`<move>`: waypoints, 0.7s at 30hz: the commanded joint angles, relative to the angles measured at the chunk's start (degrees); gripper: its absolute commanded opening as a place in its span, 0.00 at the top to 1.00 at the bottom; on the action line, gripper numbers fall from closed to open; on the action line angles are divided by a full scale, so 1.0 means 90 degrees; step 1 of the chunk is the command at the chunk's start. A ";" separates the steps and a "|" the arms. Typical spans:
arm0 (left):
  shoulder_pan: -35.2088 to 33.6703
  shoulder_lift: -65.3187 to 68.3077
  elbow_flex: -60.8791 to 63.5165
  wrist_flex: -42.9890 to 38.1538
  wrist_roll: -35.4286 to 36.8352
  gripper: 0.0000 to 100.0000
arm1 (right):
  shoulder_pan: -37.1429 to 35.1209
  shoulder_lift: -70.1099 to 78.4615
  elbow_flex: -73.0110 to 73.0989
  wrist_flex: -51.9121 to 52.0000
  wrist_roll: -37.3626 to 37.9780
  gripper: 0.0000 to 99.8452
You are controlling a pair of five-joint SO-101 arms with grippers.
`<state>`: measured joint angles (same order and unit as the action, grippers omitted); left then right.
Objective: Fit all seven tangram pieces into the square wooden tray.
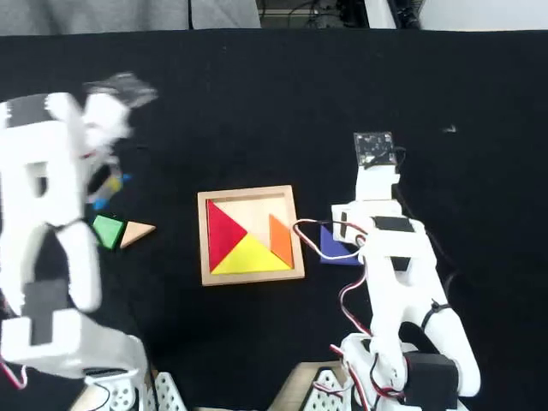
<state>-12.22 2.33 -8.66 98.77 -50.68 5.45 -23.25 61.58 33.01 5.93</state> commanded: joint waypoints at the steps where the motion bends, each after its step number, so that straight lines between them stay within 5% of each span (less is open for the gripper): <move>1: 0.2066 -0.0684 -0.0357 0.0107 -0.0449 0.96 | 0.0400 -0.0063 -0.0063 -0.0117 0.0010 0.99; 5: 0.3179 -0.0117 -0.0357 -0.0527 -0.0527 0.97 | 0.1016 -0.0073 -0.0239 -0.0098 -0.0029 0.99; 11: 0.3863 0.1231 -0.0425 -0.1231 -0.1094 0.97 | 0.1465 -0.0054 -0.0357 -0.0137 -0.0049 0.99; 21: 0.3404 0.2071 -0.0376 -0.2227 -0.1651 0.97 | 0.1465 -0.0063 -0.0376 -0.0147 -0.0049 0.99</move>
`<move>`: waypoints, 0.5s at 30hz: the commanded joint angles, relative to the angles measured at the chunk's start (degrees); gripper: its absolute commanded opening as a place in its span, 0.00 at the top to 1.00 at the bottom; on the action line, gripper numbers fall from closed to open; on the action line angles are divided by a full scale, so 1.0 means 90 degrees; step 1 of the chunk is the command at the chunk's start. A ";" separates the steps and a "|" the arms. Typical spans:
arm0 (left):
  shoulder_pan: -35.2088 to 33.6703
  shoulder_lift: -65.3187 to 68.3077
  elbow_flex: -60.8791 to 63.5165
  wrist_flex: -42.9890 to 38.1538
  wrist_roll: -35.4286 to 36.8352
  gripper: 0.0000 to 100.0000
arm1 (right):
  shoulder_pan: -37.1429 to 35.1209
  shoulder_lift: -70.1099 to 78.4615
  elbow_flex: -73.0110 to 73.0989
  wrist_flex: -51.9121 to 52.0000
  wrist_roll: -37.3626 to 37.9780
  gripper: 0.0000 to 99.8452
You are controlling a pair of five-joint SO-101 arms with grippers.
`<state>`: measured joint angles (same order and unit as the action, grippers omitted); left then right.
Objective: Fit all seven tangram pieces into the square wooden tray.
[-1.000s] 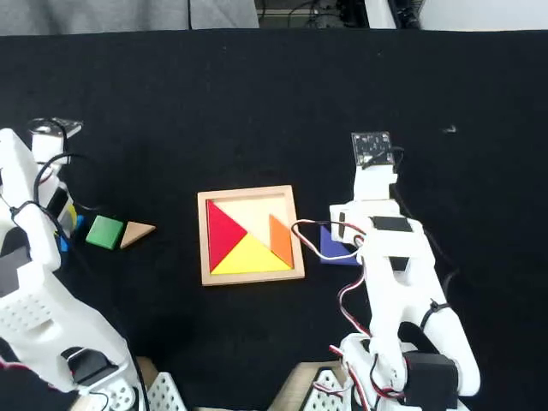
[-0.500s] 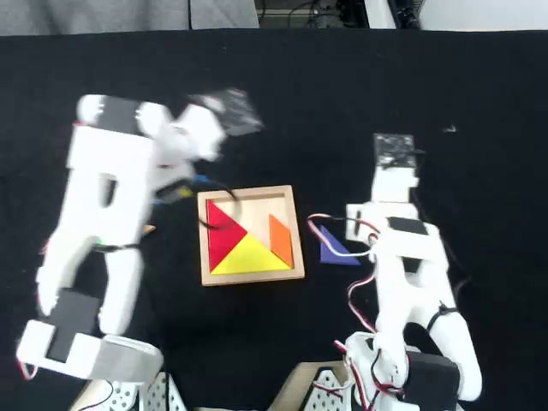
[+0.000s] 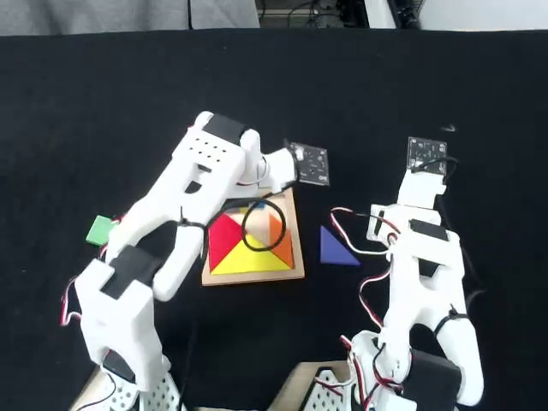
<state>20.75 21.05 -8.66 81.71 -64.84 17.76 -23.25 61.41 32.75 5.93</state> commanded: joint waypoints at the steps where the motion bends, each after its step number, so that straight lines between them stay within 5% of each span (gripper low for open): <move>1: -0.0278 0.0029 -0.0366 -0.0420 -0.0078 0.97 | 0.0098 -0.0063 -0.0357 -0.0117 -0.0049 0.99; 15: -0.0366 0.0664 -0.0366 -0.0606 -0.0361 0.97 | 0.0078 -0.0024 -0.0405 -0.0117 -0.0049 0.99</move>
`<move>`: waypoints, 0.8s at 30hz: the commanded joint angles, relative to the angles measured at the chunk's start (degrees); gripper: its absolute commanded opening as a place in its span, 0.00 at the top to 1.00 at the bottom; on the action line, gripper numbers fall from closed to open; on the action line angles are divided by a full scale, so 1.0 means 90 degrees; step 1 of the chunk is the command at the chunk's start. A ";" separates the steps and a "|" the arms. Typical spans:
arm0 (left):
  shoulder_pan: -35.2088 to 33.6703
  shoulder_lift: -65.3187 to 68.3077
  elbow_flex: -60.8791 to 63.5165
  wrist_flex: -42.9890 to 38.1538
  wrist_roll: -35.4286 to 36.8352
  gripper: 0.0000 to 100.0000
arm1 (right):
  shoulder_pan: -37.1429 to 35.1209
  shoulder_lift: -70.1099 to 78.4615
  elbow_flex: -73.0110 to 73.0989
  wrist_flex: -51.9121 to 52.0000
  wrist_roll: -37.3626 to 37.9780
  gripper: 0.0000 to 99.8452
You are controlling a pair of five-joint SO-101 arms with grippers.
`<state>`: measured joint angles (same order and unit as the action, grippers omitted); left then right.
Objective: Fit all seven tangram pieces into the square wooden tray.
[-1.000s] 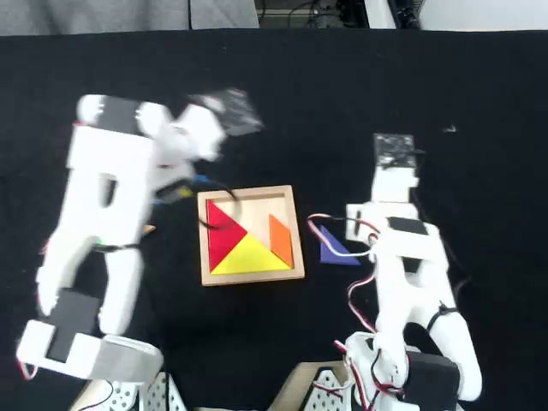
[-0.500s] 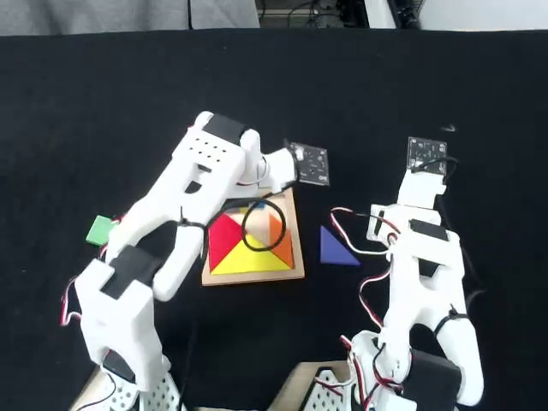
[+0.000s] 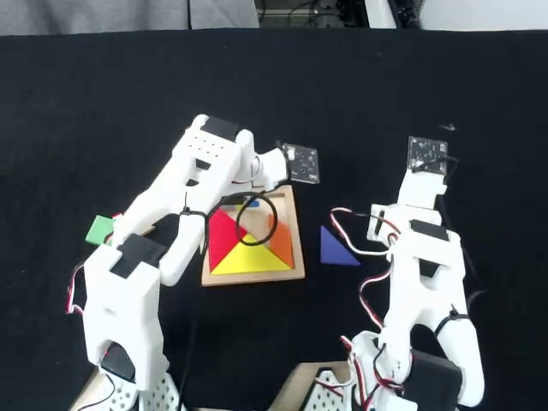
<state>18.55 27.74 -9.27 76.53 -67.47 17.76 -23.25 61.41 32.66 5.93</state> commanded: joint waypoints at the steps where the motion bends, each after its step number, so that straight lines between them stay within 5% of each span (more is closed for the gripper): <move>1: -0.0122 -0.0039 -0.0298 -0.0029 -0.0068 0.97 | 0.0068 -0.0024 -0.0405 -0.0107 -0.0049 0.99; 13: -0.0396 0.0000 -0.0347 -0.0078 -0.0107 0.96 | 0.0059 -0.0024 -0.0396 -0.0107 -0.0039 0.99; 24: -0.0493 -0.0010 -0.0288 -0.0293 0.0098 0.83 | 0.0039 -0.0024 -0.0415 -0.0107 -0.0049 0.99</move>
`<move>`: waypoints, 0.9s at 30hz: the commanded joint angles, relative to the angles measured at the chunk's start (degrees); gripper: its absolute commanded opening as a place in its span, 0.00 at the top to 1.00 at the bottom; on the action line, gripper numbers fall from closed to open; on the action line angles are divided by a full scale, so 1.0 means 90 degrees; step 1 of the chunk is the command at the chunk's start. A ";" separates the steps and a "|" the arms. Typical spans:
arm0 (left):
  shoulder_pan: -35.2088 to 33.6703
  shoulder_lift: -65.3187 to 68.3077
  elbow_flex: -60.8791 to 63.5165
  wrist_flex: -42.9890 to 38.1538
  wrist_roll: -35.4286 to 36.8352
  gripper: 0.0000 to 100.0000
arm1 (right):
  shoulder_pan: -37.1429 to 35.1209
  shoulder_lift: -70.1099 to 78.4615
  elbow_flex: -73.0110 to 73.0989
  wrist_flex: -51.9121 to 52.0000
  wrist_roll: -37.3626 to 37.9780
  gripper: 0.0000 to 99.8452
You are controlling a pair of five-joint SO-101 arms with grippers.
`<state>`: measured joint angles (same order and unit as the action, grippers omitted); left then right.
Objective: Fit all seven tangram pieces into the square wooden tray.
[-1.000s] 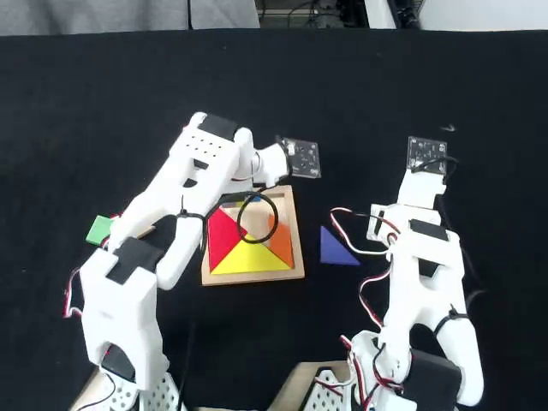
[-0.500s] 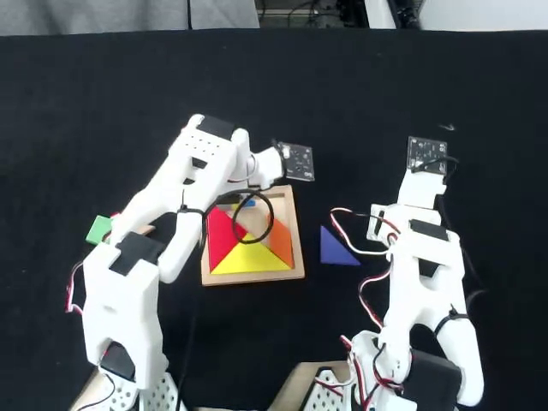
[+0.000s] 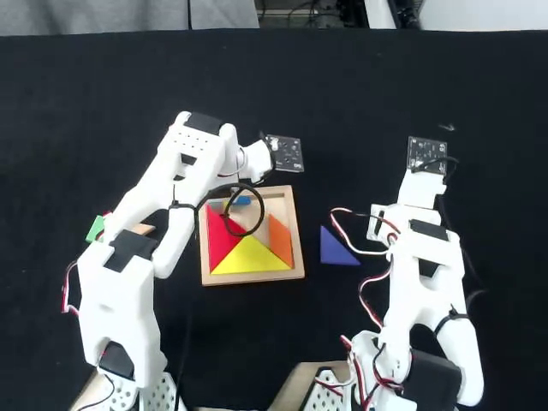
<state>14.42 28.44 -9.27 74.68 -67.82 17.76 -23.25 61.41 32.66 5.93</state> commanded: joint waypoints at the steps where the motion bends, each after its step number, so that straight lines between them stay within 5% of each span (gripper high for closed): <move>1: -0.0015 -0.0117 -0.0298 -0.0088 0.0137 0.83 | 0.0039 -0.0024 -0.0415 -0.0107 -0.0049 0.99; 9: 0.0093 -0.0645 -0.1714 0.1026 0.0147 0.83 | 0.0039 -0.0024 -0.0415 -0.0107 -0.0039 0.99; 16: -0.0171 -0.0020 -0.2046 -0.0274 0.0811 0.83 | 0.0039 -0.0024 -0.0415 -0.0098 -0.0029 0.99; 27: -0.0044 0.0654 -0.2125 0.0176 0.0821 0.83 | 0.0039 -0.0024 -0.0415 -0.0098 0.0000 0.99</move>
<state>13.54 34.77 -25.71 75.47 -60.70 17.76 -23.25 61.41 32.66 5.93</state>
